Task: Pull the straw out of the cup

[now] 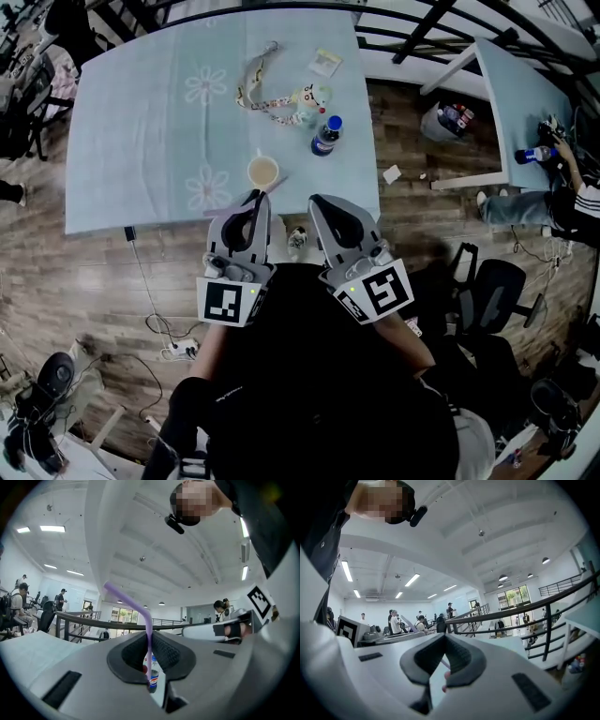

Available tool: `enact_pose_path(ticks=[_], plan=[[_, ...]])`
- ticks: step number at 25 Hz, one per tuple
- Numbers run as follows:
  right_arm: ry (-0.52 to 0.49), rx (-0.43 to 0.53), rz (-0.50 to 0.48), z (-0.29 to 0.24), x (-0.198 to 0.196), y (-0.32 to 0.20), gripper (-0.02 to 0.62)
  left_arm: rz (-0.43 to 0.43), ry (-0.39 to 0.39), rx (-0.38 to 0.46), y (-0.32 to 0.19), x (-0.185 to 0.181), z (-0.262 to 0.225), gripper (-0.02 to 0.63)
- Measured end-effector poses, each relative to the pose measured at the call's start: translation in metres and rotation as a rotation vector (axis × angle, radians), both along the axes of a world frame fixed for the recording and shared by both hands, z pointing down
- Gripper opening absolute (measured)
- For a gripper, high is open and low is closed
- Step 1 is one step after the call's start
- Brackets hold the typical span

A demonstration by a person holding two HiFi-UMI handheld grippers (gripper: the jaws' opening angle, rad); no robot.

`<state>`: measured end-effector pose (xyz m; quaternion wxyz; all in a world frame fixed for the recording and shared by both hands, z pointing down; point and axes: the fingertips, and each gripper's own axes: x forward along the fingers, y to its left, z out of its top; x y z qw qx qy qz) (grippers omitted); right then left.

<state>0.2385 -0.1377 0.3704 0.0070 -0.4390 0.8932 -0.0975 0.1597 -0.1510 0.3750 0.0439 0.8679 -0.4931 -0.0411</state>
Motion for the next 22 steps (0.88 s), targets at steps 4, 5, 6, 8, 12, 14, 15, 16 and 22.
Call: enact_pose_path(ticks=[4,5,6,8,12,14,15,16,22], plan=[[-0.002,0.023,0.009,-0.010,0.001,0.004,0.009,0.021,-0.009,0.030,0.010,0.004,-0.023,0.032],[-0.001,0.027,0.008,-0.011,0.001,0.005,0.009,0.025,-0.020,0.043,0.012,0.004,-0.029,0.032],[0.002,0.032,0.005,-0.012,0.000,0.006,0.009,0.027,-0.035,0.056,0.014,0.005,-0.034,0.032],[0.006,0.040,0.001,-0.014,-0.001,0.008,0.008,0.032,-0.066,0.083,0.017,0.006,-0.042,0.032],[0.008,0.060,-0.014,-0.019,-0.007,0.010,0.008,0.045,-0.084,0.100,0.022,0.005,-0.048,0.032],[0.012,0.070,-0.019,-0.022,-0.011,0.010,0.008,0.048,-0.087,0.099,0.022,0.003,-0.048,0.032],[0.015,0.073,-0.020,-0.024,-0.012,0.009,0.008,0.048,-0.087,0.098,0.022,0.002,-0.048,0.032],[0.018,0.076,-0.020,-0.024,-0.014,0.009,0.008,0.048,-0.086,0.097,0.023,0.001,-0.048,0.032],[0.025,0.082,-0.031,-0.027,-0.019,0.008,0.008,0.043,-0.095,0.100,0.023,-0.004,-0.047,0.032]])
